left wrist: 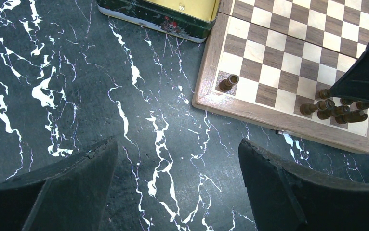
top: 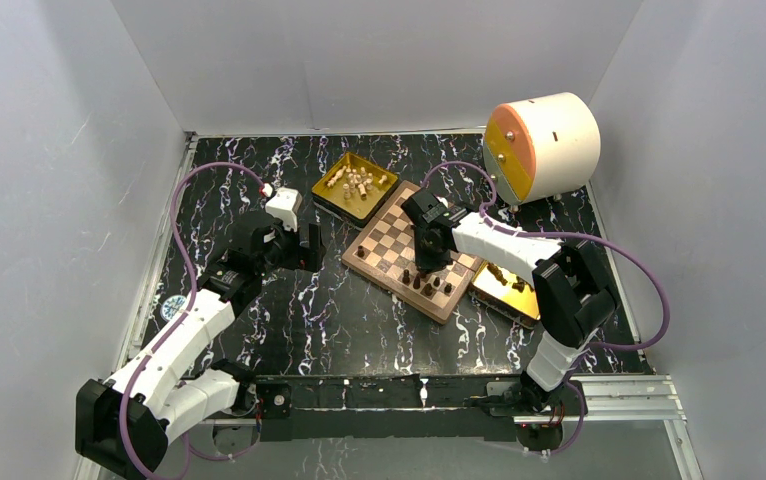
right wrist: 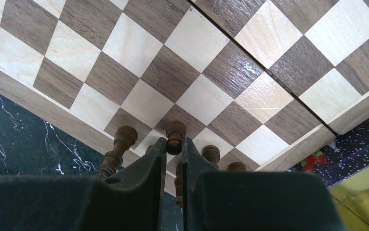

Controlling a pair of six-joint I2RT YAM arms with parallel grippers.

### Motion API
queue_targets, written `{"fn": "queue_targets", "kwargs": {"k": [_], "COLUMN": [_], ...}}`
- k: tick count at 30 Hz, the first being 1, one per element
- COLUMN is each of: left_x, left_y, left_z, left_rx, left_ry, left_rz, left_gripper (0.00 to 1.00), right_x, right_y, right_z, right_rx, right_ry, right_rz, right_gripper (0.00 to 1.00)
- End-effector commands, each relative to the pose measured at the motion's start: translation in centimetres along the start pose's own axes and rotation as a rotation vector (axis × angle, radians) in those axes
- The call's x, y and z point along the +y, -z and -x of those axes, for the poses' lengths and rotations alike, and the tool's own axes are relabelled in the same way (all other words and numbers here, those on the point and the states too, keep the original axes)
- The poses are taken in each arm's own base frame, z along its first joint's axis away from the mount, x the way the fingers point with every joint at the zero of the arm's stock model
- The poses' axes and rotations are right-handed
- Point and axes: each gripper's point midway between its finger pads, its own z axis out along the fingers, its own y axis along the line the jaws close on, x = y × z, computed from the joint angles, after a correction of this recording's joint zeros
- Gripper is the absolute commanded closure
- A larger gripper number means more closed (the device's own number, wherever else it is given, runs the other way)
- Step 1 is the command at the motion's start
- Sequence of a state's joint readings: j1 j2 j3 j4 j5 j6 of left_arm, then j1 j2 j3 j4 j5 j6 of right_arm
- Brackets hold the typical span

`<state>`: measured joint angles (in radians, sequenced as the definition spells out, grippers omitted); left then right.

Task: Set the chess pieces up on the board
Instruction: Place the chess piece on the chessboard.

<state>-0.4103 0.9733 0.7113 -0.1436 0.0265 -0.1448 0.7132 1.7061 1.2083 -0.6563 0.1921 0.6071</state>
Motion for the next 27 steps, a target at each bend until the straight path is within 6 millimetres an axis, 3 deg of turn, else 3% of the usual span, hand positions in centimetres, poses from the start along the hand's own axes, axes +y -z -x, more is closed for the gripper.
{"fn": "queue_targets", "kwargs": {"k": [1, 27], "left_x": [-0.25, -0.39], "left_y": [0.28, 0.33], "left_z": [0.28, 0.22], "left_rx": [-0.018, -0.021], "left_ry": [-0.015, -0.013], "left_rz": [-0.012, -0.02], "left_gripper": [0.07, 0.07], "right_x": [0.69, 0.57], "right_y": [0.85, 1.51], "right_z": [1.2, 1.16], "right_rx": [-0.028, -0.029], "right_ry": [-0.015, -0.029], "right_rz": [0.012, 0.005], "right_gripper": [0.77, 0.8]}}
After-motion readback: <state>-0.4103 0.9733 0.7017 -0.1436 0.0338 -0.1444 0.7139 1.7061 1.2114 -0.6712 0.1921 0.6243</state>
